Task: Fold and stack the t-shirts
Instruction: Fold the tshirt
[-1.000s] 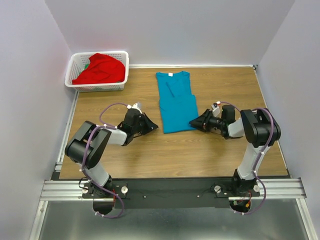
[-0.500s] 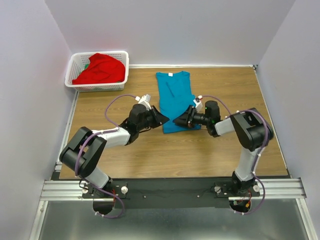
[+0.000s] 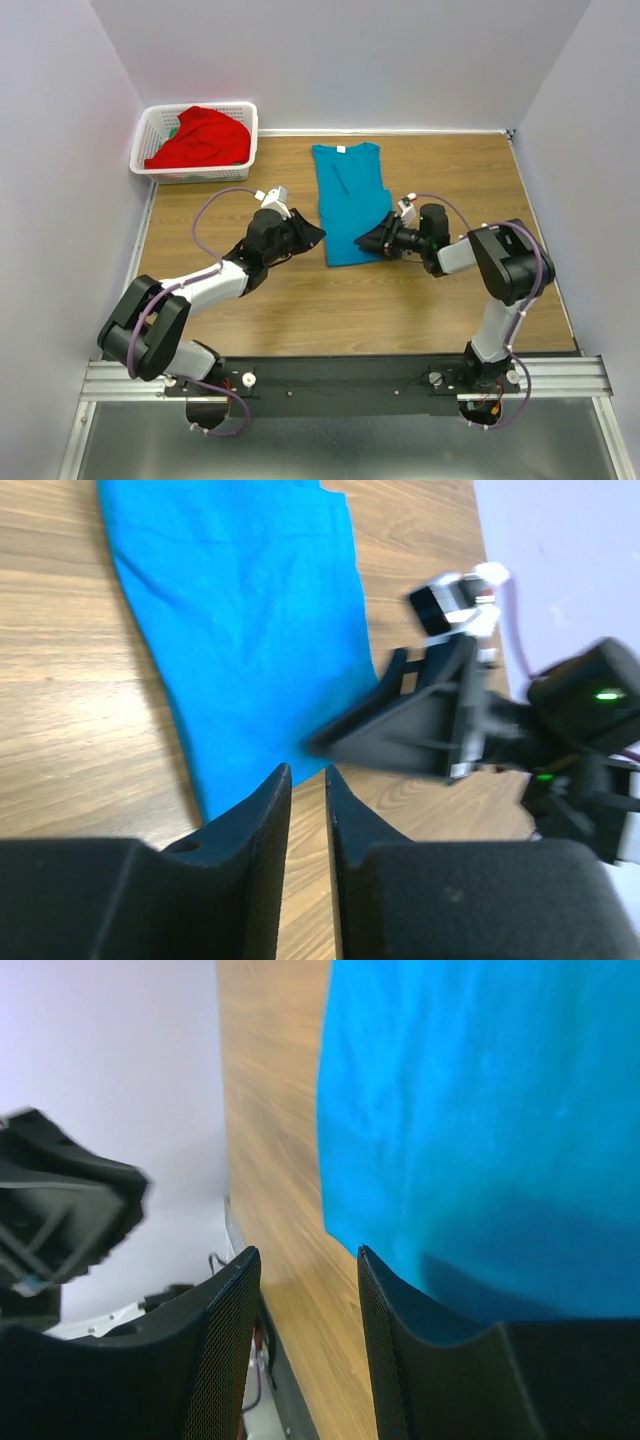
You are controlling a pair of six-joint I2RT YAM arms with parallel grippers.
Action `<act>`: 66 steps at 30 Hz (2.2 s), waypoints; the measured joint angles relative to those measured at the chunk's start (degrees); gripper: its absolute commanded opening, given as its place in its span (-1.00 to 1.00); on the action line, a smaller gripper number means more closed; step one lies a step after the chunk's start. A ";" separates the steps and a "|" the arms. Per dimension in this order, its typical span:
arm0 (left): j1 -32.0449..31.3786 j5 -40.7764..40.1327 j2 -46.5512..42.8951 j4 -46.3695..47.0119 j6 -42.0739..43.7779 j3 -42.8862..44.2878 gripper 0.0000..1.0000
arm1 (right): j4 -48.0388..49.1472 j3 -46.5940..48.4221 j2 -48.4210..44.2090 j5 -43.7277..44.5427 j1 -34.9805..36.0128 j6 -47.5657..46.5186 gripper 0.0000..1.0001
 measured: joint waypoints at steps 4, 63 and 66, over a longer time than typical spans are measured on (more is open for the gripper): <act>-0.02 -2.03 -1.68 -2.67 1.77 0.20 -0.41 | -0.33 -1.73 -4.85 0.07 -5.20 -1.79 0.02; -10.69 -20.81 4.04 -39.76 15.23 20.72 0.44 | -72.28 21.42 -10.49 51.56 5.88 -31.54 -0.35; -10.91 -20.28 6.29 -40.94 15.61 22.49 0.44 | -72.26 21.70 -10.14 52.52 6.78 -31.19 -0.56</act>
